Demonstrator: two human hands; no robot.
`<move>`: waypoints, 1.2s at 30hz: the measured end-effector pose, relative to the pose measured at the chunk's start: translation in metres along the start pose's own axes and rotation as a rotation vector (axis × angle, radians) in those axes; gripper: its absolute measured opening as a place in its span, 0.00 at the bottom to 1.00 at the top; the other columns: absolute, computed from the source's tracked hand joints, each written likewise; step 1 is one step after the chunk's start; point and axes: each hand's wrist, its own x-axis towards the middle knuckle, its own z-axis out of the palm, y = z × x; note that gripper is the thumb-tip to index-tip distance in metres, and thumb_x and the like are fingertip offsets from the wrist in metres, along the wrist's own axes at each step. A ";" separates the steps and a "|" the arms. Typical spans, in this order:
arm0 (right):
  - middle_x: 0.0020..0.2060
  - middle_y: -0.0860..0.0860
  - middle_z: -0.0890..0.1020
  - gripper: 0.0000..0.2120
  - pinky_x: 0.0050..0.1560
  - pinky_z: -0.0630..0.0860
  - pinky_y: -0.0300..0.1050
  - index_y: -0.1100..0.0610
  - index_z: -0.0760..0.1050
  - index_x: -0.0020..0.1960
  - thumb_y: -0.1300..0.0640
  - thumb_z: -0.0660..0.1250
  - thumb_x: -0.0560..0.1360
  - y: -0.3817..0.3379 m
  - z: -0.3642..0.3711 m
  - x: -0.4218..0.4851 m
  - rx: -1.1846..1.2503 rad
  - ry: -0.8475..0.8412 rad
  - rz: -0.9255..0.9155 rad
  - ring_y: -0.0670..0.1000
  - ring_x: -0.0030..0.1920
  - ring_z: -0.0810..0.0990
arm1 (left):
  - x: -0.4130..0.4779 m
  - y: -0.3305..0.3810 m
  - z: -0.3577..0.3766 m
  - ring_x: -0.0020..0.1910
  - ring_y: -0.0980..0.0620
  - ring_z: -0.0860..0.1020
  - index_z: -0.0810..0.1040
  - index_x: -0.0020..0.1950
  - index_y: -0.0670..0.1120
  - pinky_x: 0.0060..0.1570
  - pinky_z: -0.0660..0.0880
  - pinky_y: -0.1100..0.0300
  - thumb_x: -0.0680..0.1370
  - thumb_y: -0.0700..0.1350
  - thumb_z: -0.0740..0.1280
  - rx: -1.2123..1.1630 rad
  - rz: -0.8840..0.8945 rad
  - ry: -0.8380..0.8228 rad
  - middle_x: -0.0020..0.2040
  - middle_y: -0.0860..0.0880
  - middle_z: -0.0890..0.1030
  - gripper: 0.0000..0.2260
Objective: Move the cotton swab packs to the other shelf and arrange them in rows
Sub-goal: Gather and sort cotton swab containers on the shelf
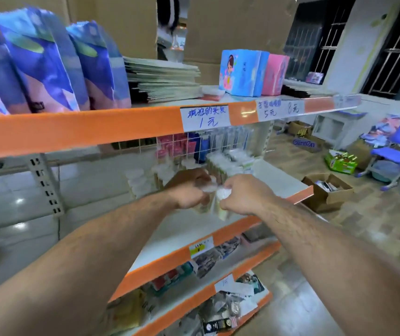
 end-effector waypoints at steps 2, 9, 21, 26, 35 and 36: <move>0.51 0.52 0.82 0.20 0.47 0.80 0.47 0.53 0.78 0.59 0.48 0.70 0.69 -0.004 0.000 0.021 -0.002 -0.019 -0.076 0.53 0.46 0.80 | 0.002 -0.009 -0.007 0.46 0.55 0.76 0.77 0.53 0.53 0.39 0.72 0.61 0.69 0.45 0.74 -0.026 -0.082 0.062 0.46 0.57 0.77 0.14; 0.46 0.50 0.80 0.12 0.39 0.75 0.40 0.52 0.77 0.49 0.46 0.68 0.70 -0.030 0.000 0.079 -0.058 -0.120 -0.342 0.52 0.45 0.79 | -0.013 -0.041 -0.043 0.46 0.55 0.75 0.79 0.54 0.53 0.32 0.66 0.68 0.65 0.41 0.76 0.027 -0.315 0.306 0.49 0.55 0.78 0.20; 0.41 0.50 0.77 0.06 0.40 0.75 0.45 0.53 0.72 0.40 0.51 0.66 0.70 -0.051 0.007 0.118 0.023 -0.070 -0.597 0.51 0.44 0.77 | -0.055 -0.115 -0.087 0.49 0.52 0.75 0.81 0.59 0.55 0.39 0.68 0.64 0.64 0.39 0.77 0.127 -0.619 0.546 0.58 0.49 0.80 0.25; 0.36 0.47 0.72 0.12 0.35 0.67 0.43 0.52 0.64 0.34 0.52 0.65 0.71 -0.060 0.014 0.138 -0.051 -0.052 -0.680 0.51 0.43 0.76 | -0.029 -0.150 -0.077 0.59 0.48 0.76 0.79 0.65 0.54 0.44 0.70 0.63 0.66 0.41 0.77 0.172 -0.627 0.517 0.64 0.48 0.77 0.28; 0.39 0.45 0.75 0.11 0.36 0.69 0.42 0.50 0.67 0.37 0.50 0.70 0.66 -0.056 0.027 0.167 0.095 -0.058 -0.489 0.50 0.44 0.76 | 0.004 -0.218 -0.070 0.59 0.46 0.77 0.77 0.68 0.54 0.33 0.71 0.67 0.71 0.39 0.74 0.176 -0.652 0.469 0.67 0.46 0.76 0.27; 0.41 0.44 0.73 0.13 0.39 0.70 0.42 0.46 0.64 0.36 0.49 0.69 0.67 -0.057 0.027 0.170 0.085 -0.092 -0.467 0.49 0.45 0.74 | 0.006 -0.225 -0.070 0.60 0.46 0.77 0.76 0.69 0.54 0.36 0.70 0.67 0.72 0.39 0.73 0.182 -0.650 0.466 0.68 0.46 0.76 0.26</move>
